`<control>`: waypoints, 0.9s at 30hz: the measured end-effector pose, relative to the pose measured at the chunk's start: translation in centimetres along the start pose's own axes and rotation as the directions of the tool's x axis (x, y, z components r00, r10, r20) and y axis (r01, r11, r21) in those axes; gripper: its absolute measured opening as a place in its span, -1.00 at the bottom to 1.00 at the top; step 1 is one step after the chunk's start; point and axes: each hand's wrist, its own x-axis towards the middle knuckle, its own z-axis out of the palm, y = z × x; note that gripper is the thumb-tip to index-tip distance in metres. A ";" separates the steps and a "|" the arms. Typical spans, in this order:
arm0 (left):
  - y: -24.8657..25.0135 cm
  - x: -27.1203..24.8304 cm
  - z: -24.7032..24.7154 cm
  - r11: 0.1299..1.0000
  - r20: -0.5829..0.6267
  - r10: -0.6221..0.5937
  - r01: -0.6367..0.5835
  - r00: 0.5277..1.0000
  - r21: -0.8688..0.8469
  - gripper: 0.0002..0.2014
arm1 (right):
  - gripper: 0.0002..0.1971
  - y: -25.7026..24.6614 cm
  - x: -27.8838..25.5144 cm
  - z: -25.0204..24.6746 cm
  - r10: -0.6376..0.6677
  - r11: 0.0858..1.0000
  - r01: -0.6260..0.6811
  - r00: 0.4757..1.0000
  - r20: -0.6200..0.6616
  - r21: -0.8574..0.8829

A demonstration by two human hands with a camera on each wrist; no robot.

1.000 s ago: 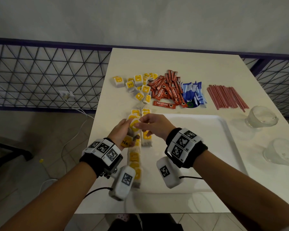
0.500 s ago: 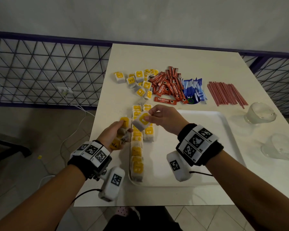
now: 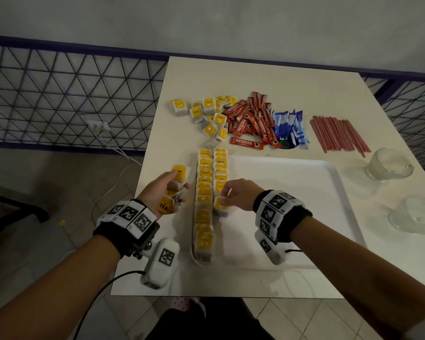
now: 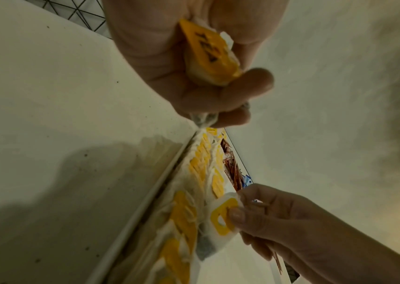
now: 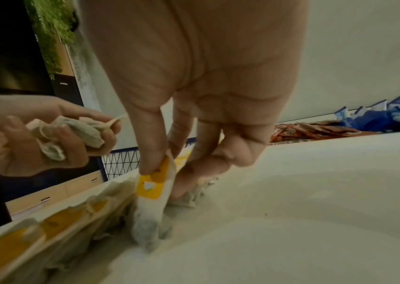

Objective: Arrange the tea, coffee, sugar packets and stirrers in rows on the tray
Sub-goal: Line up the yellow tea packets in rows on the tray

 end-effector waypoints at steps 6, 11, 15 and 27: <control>0.0 0.1 -0.1 1.000 -0.007 -0.005 0.005 1.000 -0.019 -0.66 | -0.72 0.0 1.4 -1.0 0.002 0.997 -0.004 1.000 -0.027 -0.080; 0.0 0.2 -0.1 0.999 0.013 -0.019 0.019 1.000 -0.031 -0.65 | -0.74 0.1 2.1 -1.4 -0.009 0.998 0.007 0.999 -0.037 -0.058; 0.3 0.3 0.1 1.000 0.017 -0.030 0.030 0.999 -0.008 -0.63 | -0.78 0.1 2.6 -1.5 0.001 0.999 -0.002 1.000 -0.029 -0.046; 0.5 0.3 1.4 0.999 0.033 -0.033 0.032 0.999 0.043 -0.80 | -0.83 0.7 3.5 -1.0 -0.002 1.000 0.000 0.997 -0.079 -0.028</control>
